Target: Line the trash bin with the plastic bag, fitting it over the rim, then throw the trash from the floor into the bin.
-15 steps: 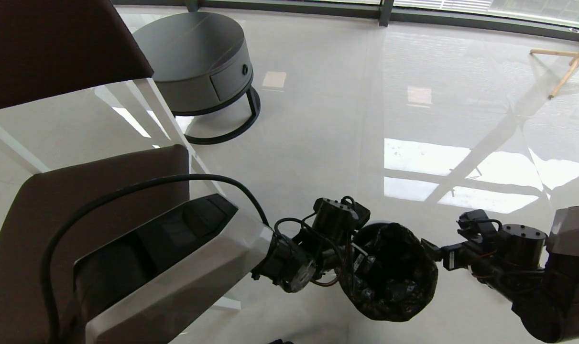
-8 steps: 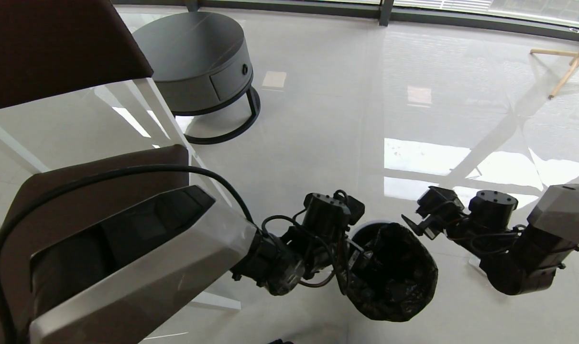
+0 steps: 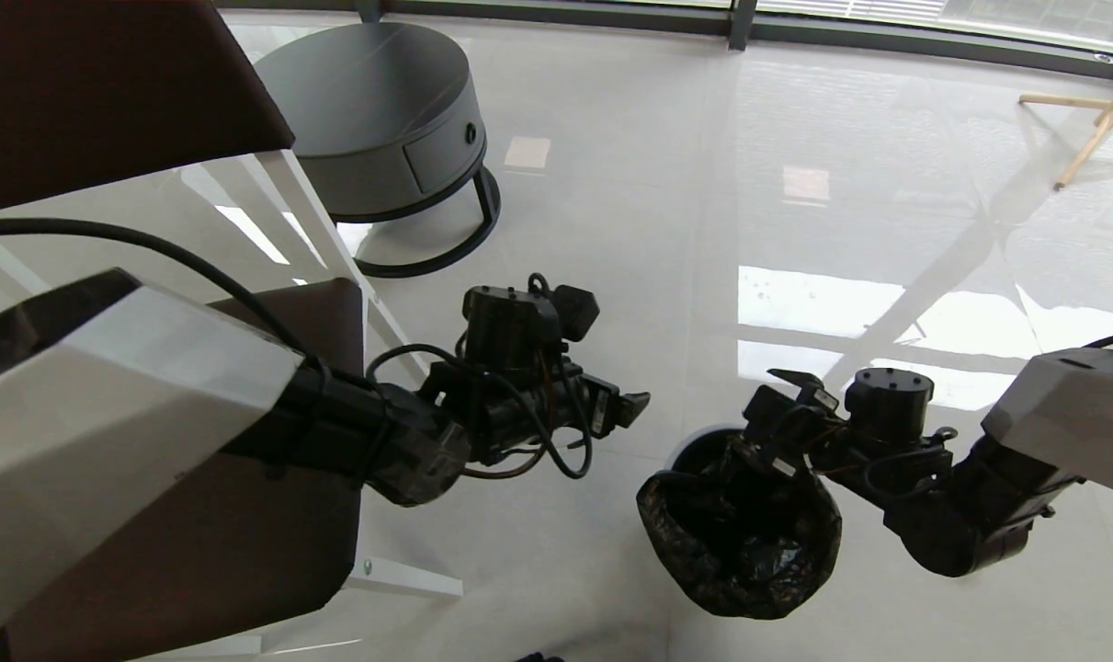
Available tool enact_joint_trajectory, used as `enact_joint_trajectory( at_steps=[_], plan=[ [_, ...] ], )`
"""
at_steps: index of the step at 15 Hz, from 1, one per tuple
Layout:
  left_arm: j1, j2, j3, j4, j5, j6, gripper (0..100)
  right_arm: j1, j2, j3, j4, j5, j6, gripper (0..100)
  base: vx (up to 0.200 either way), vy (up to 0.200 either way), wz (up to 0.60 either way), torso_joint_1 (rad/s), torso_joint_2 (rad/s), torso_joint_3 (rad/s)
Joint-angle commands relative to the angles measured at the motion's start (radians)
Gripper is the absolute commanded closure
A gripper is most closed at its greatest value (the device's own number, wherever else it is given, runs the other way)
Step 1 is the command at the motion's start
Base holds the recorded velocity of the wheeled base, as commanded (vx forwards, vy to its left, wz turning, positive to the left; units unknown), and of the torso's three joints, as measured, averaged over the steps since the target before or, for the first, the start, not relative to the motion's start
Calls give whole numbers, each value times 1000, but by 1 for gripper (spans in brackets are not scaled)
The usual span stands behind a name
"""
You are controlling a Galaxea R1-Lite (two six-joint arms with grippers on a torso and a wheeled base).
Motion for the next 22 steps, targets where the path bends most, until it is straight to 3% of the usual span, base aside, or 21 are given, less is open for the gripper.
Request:
enact_joint_trajectory(
  at_steps=[1,3,6,9,22],
  plan=[
    [34,-63,47,-2,-27,-12,0,21,-82,82,58,1,-40,0,0,0,0,0,0,0],
    [38,-63,73,-13,-33,-20,0,30,-93,143,76,7,-74,0,0,0,0,0,0,0],
    [40,-54,90,-39,-33,-36,0,35,-46,137,81,10,-86,0,0,0,0,0,0,0],
    [49,-46,98,-40,-35,-38,0,56,34,84,81,10,-123,0,0,0,0,0,0,0],
    [55,-19,131,-90,-33,-38,0,58,195,-122,112,10,-124,0,0,0,0,0,0,0]
  ],
)
